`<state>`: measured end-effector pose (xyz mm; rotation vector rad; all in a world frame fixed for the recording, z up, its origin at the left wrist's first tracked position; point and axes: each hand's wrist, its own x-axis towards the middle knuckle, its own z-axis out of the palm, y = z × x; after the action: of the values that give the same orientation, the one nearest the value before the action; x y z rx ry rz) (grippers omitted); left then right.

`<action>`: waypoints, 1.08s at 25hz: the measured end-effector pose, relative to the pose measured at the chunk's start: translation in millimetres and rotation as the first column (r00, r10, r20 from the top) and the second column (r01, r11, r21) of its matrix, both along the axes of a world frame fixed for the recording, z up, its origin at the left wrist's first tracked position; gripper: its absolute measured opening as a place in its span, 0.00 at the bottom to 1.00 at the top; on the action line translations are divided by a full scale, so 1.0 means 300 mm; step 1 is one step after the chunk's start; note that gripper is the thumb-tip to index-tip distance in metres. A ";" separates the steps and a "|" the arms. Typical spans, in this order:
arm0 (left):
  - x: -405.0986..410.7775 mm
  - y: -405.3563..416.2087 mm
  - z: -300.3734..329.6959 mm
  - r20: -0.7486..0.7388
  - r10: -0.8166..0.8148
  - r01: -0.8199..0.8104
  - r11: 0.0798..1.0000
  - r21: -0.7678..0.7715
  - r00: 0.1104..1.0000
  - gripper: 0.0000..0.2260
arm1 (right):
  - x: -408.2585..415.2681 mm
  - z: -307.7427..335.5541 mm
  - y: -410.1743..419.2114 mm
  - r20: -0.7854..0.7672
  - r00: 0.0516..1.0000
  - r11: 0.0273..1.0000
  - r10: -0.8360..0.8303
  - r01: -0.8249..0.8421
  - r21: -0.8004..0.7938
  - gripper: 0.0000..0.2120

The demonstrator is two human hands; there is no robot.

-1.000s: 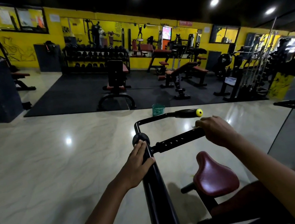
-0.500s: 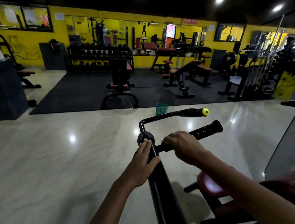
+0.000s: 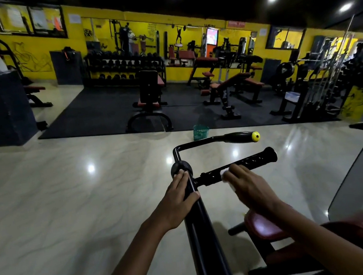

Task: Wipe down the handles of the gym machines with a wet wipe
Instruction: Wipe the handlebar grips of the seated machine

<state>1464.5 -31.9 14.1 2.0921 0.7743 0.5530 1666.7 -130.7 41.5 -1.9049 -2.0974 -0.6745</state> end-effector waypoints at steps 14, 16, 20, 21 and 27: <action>-0.002 -0.005 0.009 0.000 0.000 0.000 1.000 -0.012 1.000 0.29 | 0.074 -0.015 -0.041 0.106 0.994 1.000 -0.007 0.008 -0.008 0.18; -0.003 -0.005 0.011 -0.003 -0.005 0.005 1.000 -0.003 1.000 0.29 | 0.111 0.011 -0.060 0.060 0.998 1.000 -0.027 0.027 -0.001 0.20; -0.001 -0.005 0.009 0.008 0.009 -0.009 1.000 -0.011 1.000 0.29 | 0.137 0.057 -0.069 0.002 0.995 0.994 -0.097 0.097 0.050 0.16; -0.002 -0.005 0.009 0.006 0.008 -0.008 1.000 -0.013 1.000 0.29 | 0.127 0.045 -0.069 0.018 0.997 0.996 -0.081 0.080 0.031 0.17; -0.002 -0.002 0.009 0.007 0.003 -0.003 1.000 -0.011 1.000 0.29 | 0.224 0.054 -0.086 -0.003 0.987 0.987 -0.158 0.159 0.029 0.19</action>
<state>1463.8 -32.4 16.9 2.0789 0.7748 0.5558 1734.1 -156.6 57.8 -2.0712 -1.9386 -0.7324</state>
